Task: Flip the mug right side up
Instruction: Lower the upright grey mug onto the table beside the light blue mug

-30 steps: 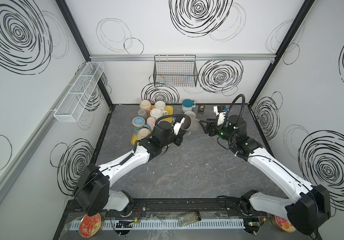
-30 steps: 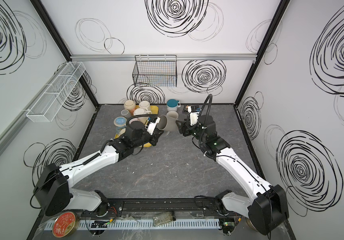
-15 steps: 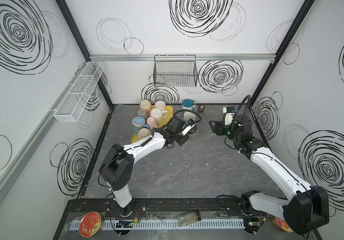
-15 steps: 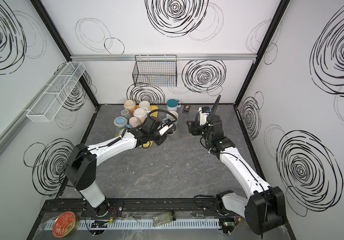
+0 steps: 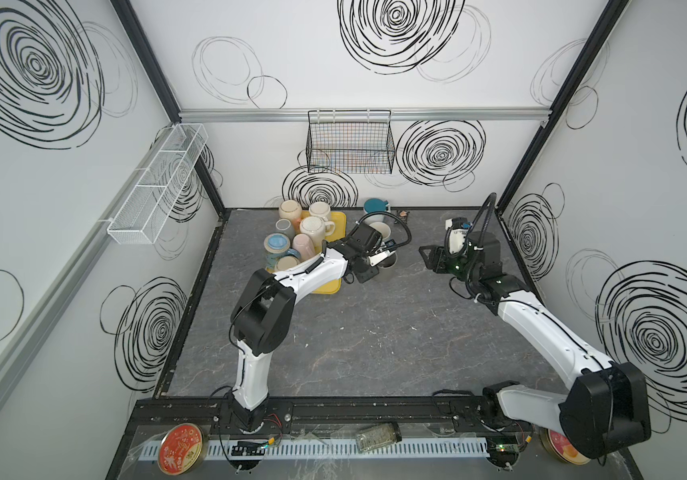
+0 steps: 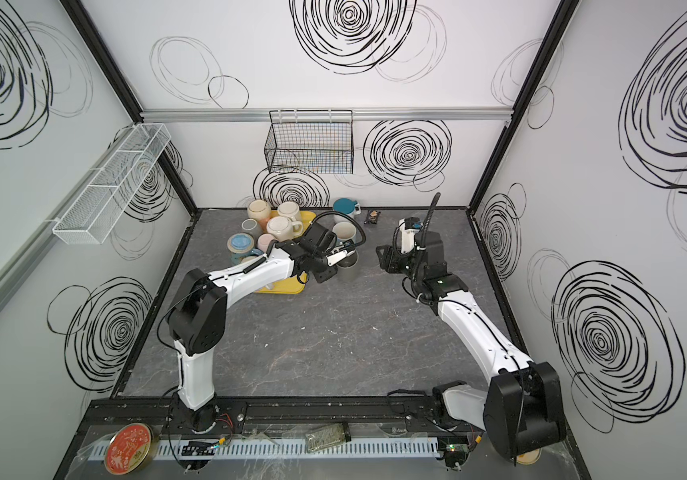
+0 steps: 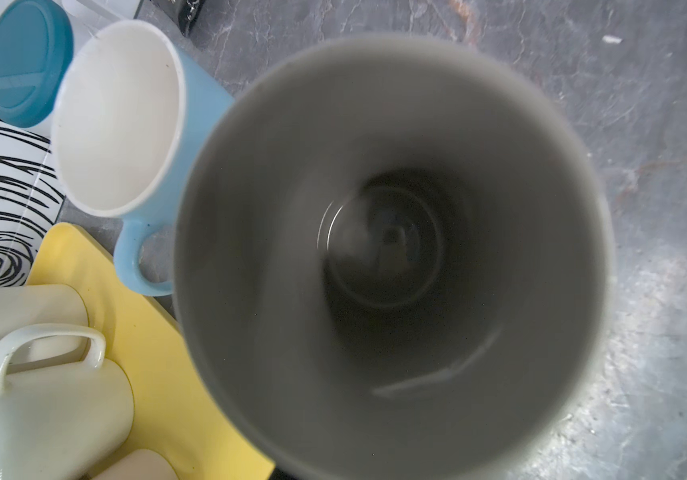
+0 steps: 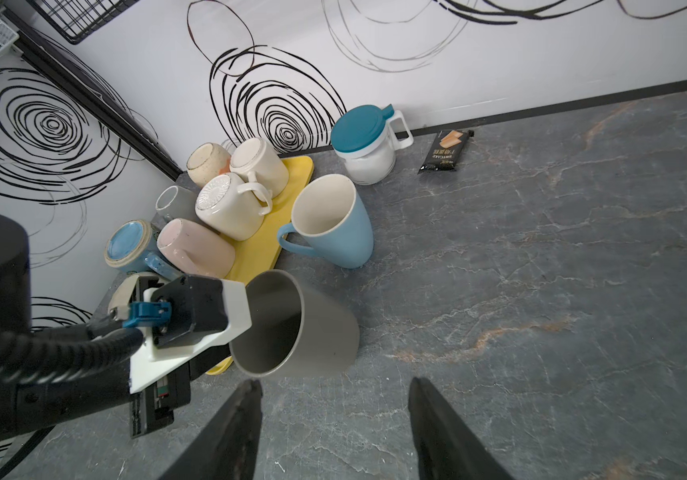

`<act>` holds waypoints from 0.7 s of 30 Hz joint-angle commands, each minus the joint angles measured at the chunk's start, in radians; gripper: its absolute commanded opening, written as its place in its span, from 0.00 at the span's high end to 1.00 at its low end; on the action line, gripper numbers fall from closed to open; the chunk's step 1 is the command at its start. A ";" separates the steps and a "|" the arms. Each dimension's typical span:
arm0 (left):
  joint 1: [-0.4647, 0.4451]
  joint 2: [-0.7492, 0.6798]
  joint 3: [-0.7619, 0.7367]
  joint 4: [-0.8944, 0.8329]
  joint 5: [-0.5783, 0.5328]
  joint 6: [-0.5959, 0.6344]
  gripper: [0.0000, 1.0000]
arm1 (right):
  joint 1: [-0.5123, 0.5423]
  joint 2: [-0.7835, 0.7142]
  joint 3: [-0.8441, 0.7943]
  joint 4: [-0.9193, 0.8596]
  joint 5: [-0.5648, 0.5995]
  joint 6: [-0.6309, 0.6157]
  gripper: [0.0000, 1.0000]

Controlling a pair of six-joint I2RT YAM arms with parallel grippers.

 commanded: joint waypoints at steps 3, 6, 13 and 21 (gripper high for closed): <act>0.023 0.020 0.085 0.046 -0.024 0.065 1.00 | -0.009 0.031 0.010 0.016 -0.033 0.007 0.39; 0.038 0.044 0.109 0.038 -0.013 0.075 1.00 | -0.011 0.037 0.006 0.024 -0.037 0.007 0.39; 0.050 0.084 0.148 0.034 -0.013 0.108 1.00 | -0.020 0.046 -0.002 0.026 -0.039 0.006 0.39; 0.062 0.131 0.188 0.047 -0.013 0.106 1.00 | -0.025 0.058 0.002 0.027 -0.047 0.006 0.39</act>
